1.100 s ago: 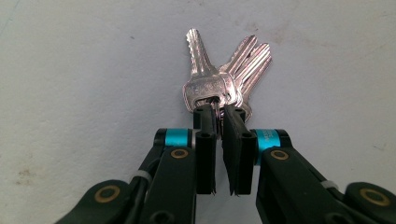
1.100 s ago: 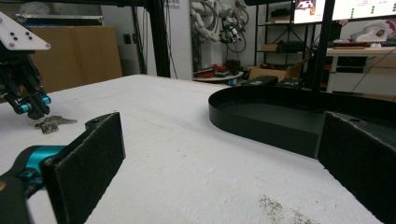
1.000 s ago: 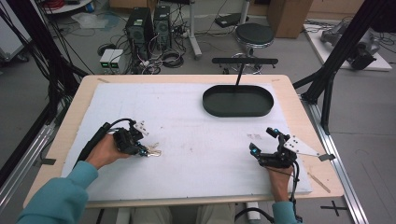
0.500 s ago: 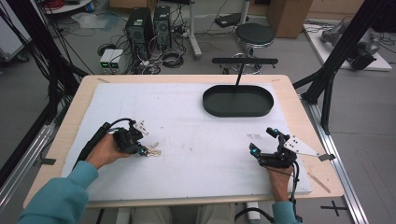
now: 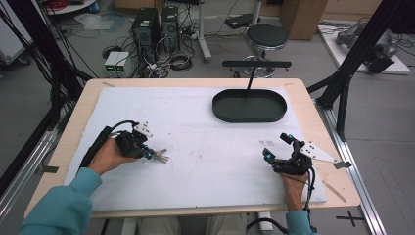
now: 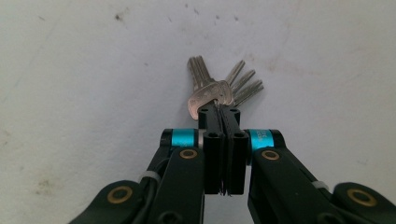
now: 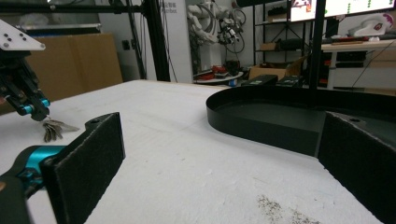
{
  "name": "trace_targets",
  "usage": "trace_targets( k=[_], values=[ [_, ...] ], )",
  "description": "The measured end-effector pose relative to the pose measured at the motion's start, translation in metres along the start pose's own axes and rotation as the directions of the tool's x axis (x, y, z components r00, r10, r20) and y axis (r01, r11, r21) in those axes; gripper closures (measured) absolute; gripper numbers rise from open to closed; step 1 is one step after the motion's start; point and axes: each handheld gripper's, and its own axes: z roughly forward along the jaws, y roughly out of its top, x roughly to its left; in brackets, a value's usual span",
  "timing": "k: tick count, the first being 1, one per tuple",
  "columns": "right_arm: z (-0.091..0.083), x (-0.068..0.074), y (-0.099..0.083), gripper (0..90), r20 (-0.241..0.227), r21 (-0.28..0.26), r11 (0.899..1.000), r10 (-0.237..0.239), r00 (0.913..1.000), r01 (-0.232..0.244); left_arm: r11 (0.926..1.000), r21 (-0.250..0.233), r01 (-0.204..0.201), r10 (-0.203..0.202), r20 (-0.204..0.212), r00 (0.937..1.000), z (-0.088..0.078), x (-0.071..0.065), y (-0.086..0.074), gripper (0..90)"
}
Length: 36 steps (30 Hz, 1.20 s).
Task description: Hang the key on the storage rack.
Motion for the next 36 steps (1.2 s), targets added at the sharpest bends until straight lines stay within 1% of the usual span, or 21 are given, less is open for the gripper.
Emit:
trace_targets(
  k=[1,4,6,8,10,11,12,13,14,16,21,23,25,26,27,28,29,30,33,34,36],
  values=[
    [-0.001,-0.001,0.001,0.6,0.002,0.007,1.000,0.000,1.0000,0.000,0.9999,-0.008,-0.008,0.008,0.005,1.0000,-0.002,0.002,0.001,88.3],
    [-0.002,-0.002,0.009,0.6,-0.013,-0.008,1.000,0.000,0.9999,0.000,0.9979,-0.064,0.013,-0.012,0.017,0.9998,-0.007,0.004,0.008,88.3],
    [-0.003,-0.002,0.012,0.6,-0.018,-0.012,1.000,0.008,0.9998,-0.008,0.9938,-0.110,0.018,-0.015,0.029,0.9995,-0.011,0.006,0.012,88.3],
    [-0.002,-0.002,0.021,0.6,-0.044,-0.025,0.999,0.021,0.9988,-0.022,0.9909,-0.133,0.021,-0.017,0.035,0.9993,-0.014,0.007,0.015,88.4],
    [0.000,-0.002,0.031,0.6,-0.070,-0.028,0.999,0.019,0.9974,-0.021,0.9850,-0.172,0.017,-0.011,0.037,0.9993,-0.018,0.009,0.019,88.3],
    [0.004,-0.002,0.043,0.6,-0.104,-0.007,1.000,0.021,0.9943,-0.022,0.9784,-0.206,0.020,-0.011,0.041,0.9991,-0.021,0.009,0.023,88.3],
    [0.004,-0.002,0.043,0.6,-0.104,-0.007,1.000,0.021,0.9943,-0.022,0.9732,-0.229,0.025,-0.014,0.048,0.9988,-0.022,0.009,0.025,88.3],
    [0.006,-0.002,0.047,0.6,-0.118,-0.007,1.000,0.015,0.9929,-0.016,0.9612,-0.274,0.031,-0.015,0.061,0.9980,-0.026,0.010,0.030,88.3],
    [0.010,-0.001,0.057,0.6,-0.137,0.004,1.000,0.005,0.9905,-0.005,0.9552,-0.295,0.023,-0.004,0.064,0.9979,-0.030,0.011,0.033,88.3],
    [0.015,0.001,0.067,0.6,-0.162,0.013,1.000,-0.011,0.9867,0.013,0.9405,-0.339,0.019,0.006,0.073,0.9973,-0.034,0.011,0.039,88.3],
    [0.030,0.004,0.091,0.6,-0.228,0.061,0.997,-0.039,0.9729,0.054,0.8898,-0.456,0.026,0.029,0.114,0.9931,-0.045,0.013,0.055,88.3],
    [0.038,0.005,0.100,0.6,-0.268,0.075,0.995,-0.042,0.9625,0.065,0.8714,-0.490,0.021,0.043,0.119,0.9920,-0.047,0.012,0.059,88.3],
    [0.044,0.007,0.106,0.6,-0.293,0.093,0.993,-0.037,0.9553,0.067,0.8632,-0.505,0.012,0.060,0.127,0.9901,-0.047,0.011,0.064,88.3],
    [0.048,0.008,0.110,0.6,-0.311,0.103,0.992,-0.032,0.9498,0.068,0.8631,-0.505,0.003,0.068,0.122,0.9902,-0.047,0.011,0.066,88.3],
    [0.050,0.009,0.112,0.6,-0.326,0.112,0.992,-0.025,0.9450,0.065,0.8593,-0.512,-0.003,0.079,0.127,0.9888,-0.047,0.010,0.068,88.3],
    [0.053,0.010,0.115,0.6,-0.339,0.124,0.990,-0.017,0.9407,0.062,0.8527,-0.522,0.000,0.083,0.135,0.9874,-0.047,0.009,0.071,88.3],
    [0.057,0.011,0.118,0.6,-0.348,0.126,0.989,-0.023,0.9371,0.071,0.8478,-0.530,-0.006,0.092,0.136,0.9864,-0.047,0.008,0.074,88.3],
    [0.060,0.012,0.122,0.6,-0.360,0.147,0.987,-0.013,0.9328,0.070,0.8445,-0.535,-0.005,0.096,0.142,0.9852,-0.047,0.008,0.076,88.3],
    [0.069,0.016,0.130,0.6,-0.386,0.160,0.984,-0.010,0.9226,0.078,0.8359,-0.549,-0.019,0.123,0.153,0.9805,-0.046,0.007,0.083,88.3],
    [0.072,0.018,0.132,0.6,-0.396,0.163,0.983,-0.013,0.9183,0.084,0.8276,-0.561,-0.018,0.131,0.161,0.9783,-0.046,0.007,0.084,88.3],
    [0.078,0.020,0.136,0.6,-0.415,0.172,0.980,-0.020,0.9097,0.100,0.8183,-0.575,-0.008,0.131,0.174,0.9759,-0.044,0.007,0.086,88.3]
  ],
)
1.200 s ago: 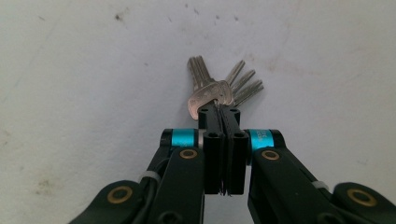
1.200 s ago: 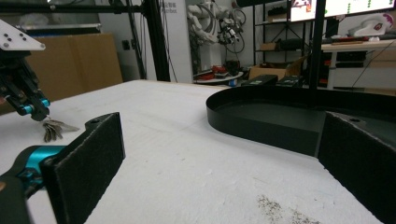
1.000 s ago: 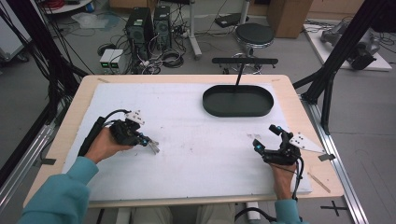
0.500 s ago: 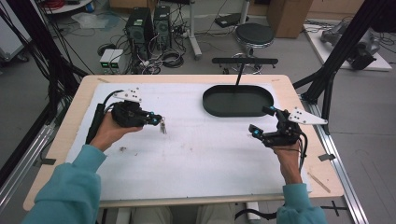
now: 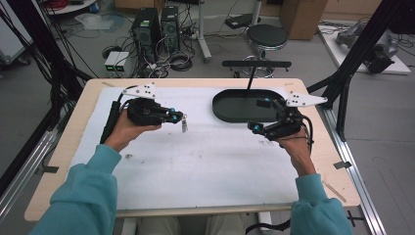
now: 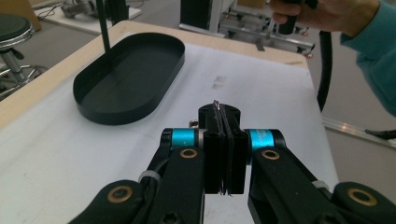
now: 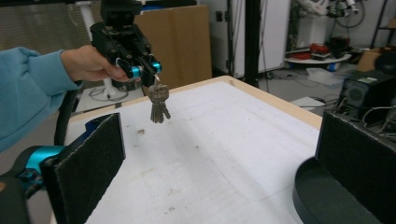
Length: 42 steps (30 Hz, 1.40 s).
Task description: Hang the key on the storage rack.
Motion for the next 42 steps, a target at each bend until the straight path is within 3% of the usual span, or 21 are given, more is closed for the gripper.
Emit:
trace_targets(
  k=[7,11,16,23,26,32,38,42],
  values=[
    [0.024,-0.001,0.017,0.6,-0.100,0.047,0.998,-0.023,0.9947,0.028,0.9990,-0.043,-0.011,0.013,0.044,0.9989,0.007,-0.002,0.002,88.3],
    [0.045,0.002,0.030,0.6,-0.165,0.088,0.992,-0.070,0.9838,0.086,0.9974,-0.070,-0.017,0.022,0.067,0.9975,0.009,-0.005,0.005,88.2],
    [0.066,0.007,0.039,0.6,-0.225,0.102,0.988,-0.089,0.9704,0.114,0.9967,-0.076,-0.030,0.037,0.088,0.9955,0.011,-0.009,0.007,88.2],
    [0.086,0.012,0.044,0.7,-0.266,0.138,0.982,-0.085,0.9603,0.125,0.9962,-0.062,-0.062,0.069,0.108,0.9917,0.015,-0.016,0.018,88.2],
    [0.092,0.015,0.044,1.8,-0.278,0.145,0.978,-0.104,0.9549,0.148,0.9954,-0.062,-0.074,0.081,0.127,0.9885,0.019,-0.019,0.024,88.2],
    [0.096,0.017,0.043,5.1,-0.306,0.156,0.976,-0.099,0.9469,0.152,0.9947,-0.066,-0.079,0.088,0.140,0.9862,0.023,-0.024,0.027,88.3],
    [0.097,0.018,0.044,25.2,-0.317,0.176,0.971,-0.098,0.9434,0.159,0.9959,-0.068,-0.060,0.069,0.144,0.9871,0.026,-0.024,0.025,88.2],
    [0.099,0.018,0.043,30.2,-0.321,0.183,0.969,-0.101,0.9418,0.166,0.9956,-0.070,-0.063,0.073,0.149,0.9862,0.027,-0.024,0.024,88.2]
  ],
)
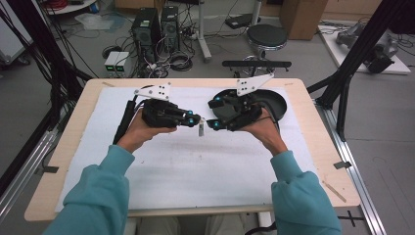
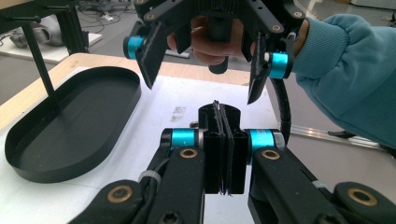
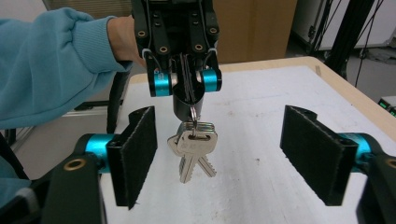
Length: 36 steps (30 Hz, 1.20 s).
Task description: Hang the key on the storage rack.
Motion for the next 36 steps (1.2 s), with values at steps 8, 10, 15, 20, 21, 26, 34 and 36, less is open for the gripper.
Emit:
trace_targets(
  k=[8,10,15,20,21,26,34,36],
  values=[
    [0.0070,0.0009,-0.0002,48.5,-0.045,0.036,0.999,-0.035,0.9984,0.036,1.0000,0.002,0.002,-0.002,0.005,1.0000,0.0002,-0.0004,-0.0004,88.2],
    [0.0079,0.0008,-0.0004,52.9,-0.048,0.036,0.998,-0.043,0.9979,0.044,1.0000,0.005,0.000,0.000,0.007,1.0000,0.0005,-0.0001,-0.0007,88.2],
    [0.0090,0.0015,-0.0013,61.4,-0.059,0.054,0.998,-0.039,0.9975,0.043,0.9999,0.008,-0.007,0.007,0.010,0.9999,-0.0001,0.0014,-0.0009,88.2],
    [0.0077,0.0021,-0.0010,68.5,-0.064,0.043,0.998,-0.050,0.9967,0.053,1.0000,0.004,-0.004,0.004,0.011,0.9999,0.0002,0.0017,-0.0012,88.2],
    [0.0076,0.0020,-0.0012,70.1,-0.062,0.040,0.998,-0.054,0.9966,0.056,0.9999,0.006,-0.009,0.009,0.013,0.9999,0.0000,0.0018,-0.0011,88.2],
    [0.0069,0.0029,-0.0021,75.7,-0.073,0.043,0.998,-0.045,0.9963,0.049,0.9999,0.012,-0.011,0.011,0.013,0.9999,0.0006,0.0019,-0.0014,88.2],
    [0.0070,0.0030,-0.0031,82.4,-0.072,0.029,0.997,-0.067,0.9951,0.070,1.0000,0.004,-0.003,0.003,0.016,0.9999,0.0029,0.0012,-0.0028,88.2],
    [0.0069,0.0041,-0.0042,85.2,-0.073,0.032,0.997,-0.061,0.9955,0.064,1.0000,0.009,-0.002,0.002,0.014,0.9999,0.0030,0.0015,-0.0032,88.2]
  ],
)
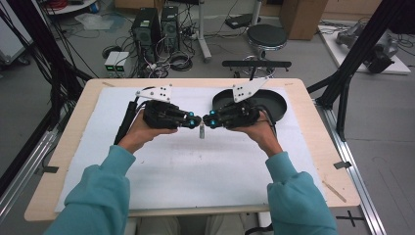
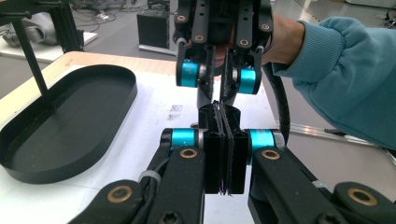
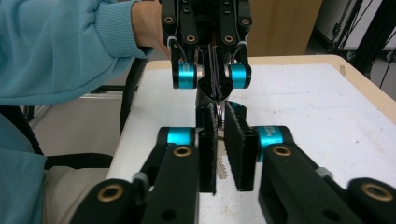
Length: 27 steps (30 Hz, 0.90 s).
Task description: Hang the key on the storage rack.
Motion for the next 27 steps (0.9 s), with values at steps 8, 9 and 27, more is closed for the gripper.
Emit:
trace_targets(
  k=[8,9,27],
  values=[
    [0.0009,-0.0010,-0.0039,87.6,-0.002,0.004,1.000,0.013,0.9999,-0.013,1.0000,0.005,-0.002,0.002,0.003,1.0000,0.0009,0.0004,-0.0005,88.2],
    [0.0007,-0.0006,-0.0040,87.9,-0.003,0.007,1.000,0.024,0.9997,-0.024,1.0000,0.003,-0.004,0.004,0.005,1.0000,0.0008,0.0005,-0.0004,88.2],
    [-0.0023,-0.0022,-0.0046,89.9,-0.034,-0.009,0.993,0.114,0.9929,-0.114,0.9990,-0.038,0.026,-0.025,0.029,0.9993,0.0008,0.0031,-0.0016,86.6]
  ],
)
